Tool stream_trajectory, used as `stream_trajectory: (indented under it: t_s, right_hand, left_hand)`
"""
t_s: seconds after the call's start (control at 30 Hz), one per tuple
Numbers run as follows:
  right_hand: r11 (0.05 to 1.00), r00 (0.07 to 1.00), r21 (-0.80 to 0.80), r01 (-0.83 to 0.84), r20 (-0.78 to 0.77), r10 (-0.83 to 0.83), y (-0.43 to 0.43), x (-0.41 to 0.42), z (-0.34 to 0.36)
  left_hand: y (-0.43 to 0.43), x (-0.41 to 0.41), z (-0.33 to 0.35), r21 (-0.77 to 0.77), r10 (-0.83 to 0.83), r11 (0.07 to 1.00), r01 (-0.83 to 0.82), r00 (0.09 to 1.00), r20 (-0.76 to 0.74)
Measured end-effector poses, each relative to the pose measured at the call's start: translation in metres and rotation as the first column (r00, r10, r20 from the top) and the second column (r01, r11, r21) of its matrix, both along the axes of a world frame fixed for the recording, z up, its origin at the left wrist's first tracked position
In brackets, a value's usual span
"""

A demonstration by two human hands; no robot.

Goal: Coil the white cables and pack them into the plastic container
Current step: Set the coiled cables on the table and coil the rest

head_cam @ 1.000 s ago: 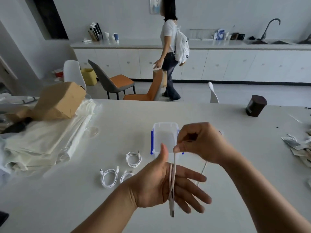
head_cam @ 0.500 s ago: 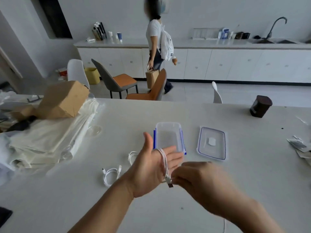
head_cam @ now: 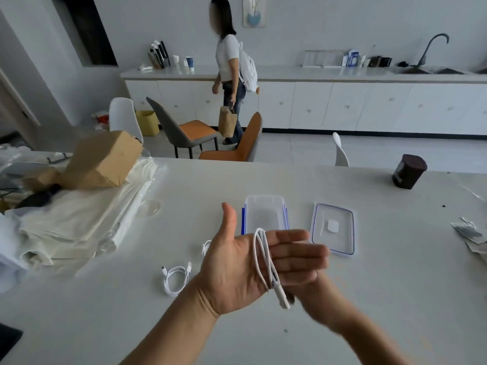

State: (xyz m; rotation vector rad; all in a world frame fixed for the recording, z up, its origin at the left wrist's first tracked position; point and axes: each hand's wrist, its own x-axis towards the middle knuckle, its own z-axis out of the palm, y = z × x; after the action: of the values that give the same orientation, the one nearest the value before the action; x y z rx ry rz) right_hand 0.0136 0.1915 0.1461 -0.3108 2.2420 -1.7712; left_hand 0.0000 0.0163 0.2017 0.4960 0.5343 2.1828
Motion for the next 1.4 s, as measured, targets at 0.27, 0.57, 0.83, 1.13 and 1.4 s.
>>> stream_trajectory:
  t_s: [0.27,0.57,0.83,1.13,1.4]
  right_hand:
    - [0.613,0.865,0.782,0.112,-0.38,0.328,-0.016,0.055,0.022]
    - [0.741,0.5,0.646,0.183,-0.71,0.496,0.018,-0.005,0.115]
    - [0.97,0.963,-0.115,-0.213,-0.19,0.189,0.013,-0.022,0.059]
    - [0.871,0.961,-0.49,-0.033,0.223,0.162,0.003,0.007,0.04]
    - [0.755,0.982,-0.655,-0.003,0.142,0.128,0.009,0.009,0.036]
  left_hand:
    - [-0.006,-0.013,0.003,-0.198,0.405,0.896,-0.398,0.914,-0.006]
    - [0.014,0.008,-0.003,-0.555,-0.001,0.819,-0.144,0.968,-0.252]
    - [0.003,0.018,0.004,-0.361,-0.184,0.924,0.123,0.973,-0.141]
    - [0.007,0.024,0.005,-0.394,-0.205,0.907,0.15,0.973,-0.103]
    - [0.014,0.023,0.032,-0.632,-0.118,0.774,0.024,0.987,-0.106]
